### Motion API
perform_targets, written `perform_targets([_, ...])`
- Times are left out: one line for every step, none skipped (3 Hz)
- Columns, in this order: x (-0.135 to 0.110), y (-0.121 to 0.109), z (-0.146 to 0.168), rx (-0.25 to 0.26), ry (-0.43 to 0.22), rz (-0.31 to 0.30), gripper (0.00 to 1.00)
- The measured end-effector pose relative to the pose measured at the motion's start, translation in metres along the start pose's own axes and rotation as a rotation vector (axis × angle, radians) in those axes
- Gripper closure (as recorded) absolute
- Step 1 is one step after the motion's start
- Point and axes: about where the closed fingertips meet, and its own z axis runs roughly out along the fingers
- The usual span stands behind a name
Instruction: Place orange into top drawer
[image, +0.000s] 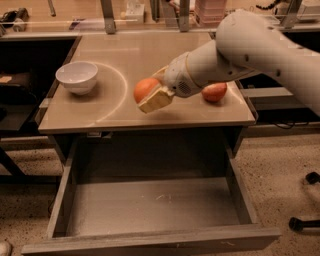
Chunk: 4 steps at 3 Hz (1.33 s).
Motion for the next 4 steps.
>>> perform_targets([0.001,0.048,-0.034,0.048,0.023,0.024,1.0])
perform_targets([0.02,0.094,-0.053,0.084,0.01,0.087,1.0])
perform_targets([0.034,0.101,-0.063,0.097,0.013,0.133,1.0])
perform_targets([0.032,0.101,-0.063,0.099,0.014,0.127,1.0])
